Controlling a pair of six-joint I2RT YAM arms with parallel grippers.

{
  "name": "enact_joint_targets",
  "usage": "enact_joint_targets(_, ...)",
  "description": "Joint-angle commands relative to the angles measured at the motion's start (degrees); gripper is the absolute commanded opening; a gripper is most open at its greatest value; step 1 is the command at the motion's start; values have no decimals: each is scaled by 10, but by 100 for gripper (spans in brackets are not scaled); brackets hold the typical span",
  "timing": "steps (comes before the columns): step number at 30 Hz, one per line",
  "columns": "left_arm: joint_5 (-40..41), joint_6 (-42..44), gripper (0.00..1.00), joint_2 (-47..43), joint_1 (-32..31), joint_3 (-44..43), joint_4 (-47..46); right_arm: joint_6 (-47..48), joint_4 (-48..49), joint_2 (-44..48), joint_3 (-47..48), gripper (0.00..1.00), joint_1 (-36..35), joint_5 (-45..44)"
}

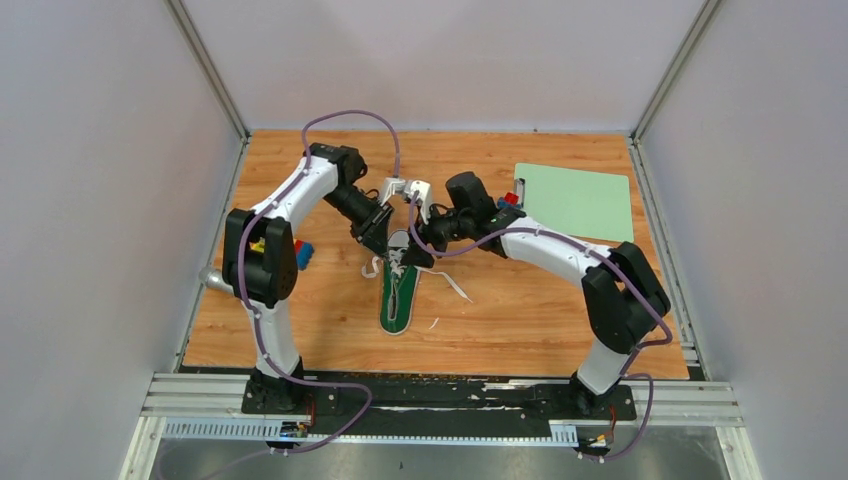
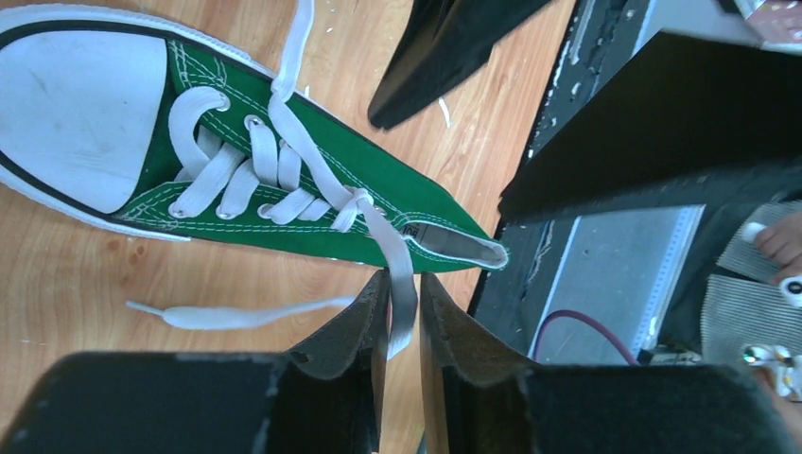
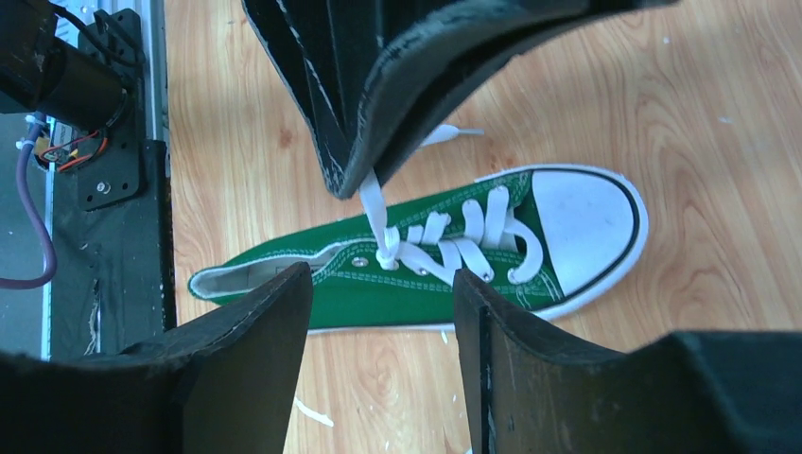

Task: Tie the shoes
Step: Tie the shoelace on the shoe.

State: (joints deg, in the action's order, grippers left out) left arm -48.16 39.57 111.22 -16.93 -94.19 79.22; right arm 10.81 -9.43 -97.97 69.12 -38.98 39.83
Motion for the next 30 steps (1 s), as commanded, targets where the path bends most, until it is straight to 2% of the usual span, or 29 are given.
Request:
enact_joint_targets(1, -45, -8, 26, 15, 7, -15, 25, -28, 86, -24, 7, 57, -8, 19)
enact_joint_targets(12, -47, -31, 28, 13, 11, -12, 11, -40, 110, -74, 23, 57, -21, 36)
enact_joint_targets(17, -42, -37, 37, -20, 52, 12, 7, -7, 83, -61, 22, 57, -22, 40)
enact_joint_targets(20, -39, -44, 42, -95, 76, 79, -61, 41, 40, -43, 18, 57, -18, 41)
enact_joint_targets(21, -38, -53, 44, -114, 78, 129, -84, 58, 29, -38, 13, 57, -17, 42)
enact_joint_targets(25, -74, -137, 48, -202, 76, 247, -248, 95, -9, -36, 8, 57, -12, 21)
enact_joint_targets(30, -93, -199, 51, -222, 58, 283, -325, 118, -57, -66, 13, 59, 23, -2)
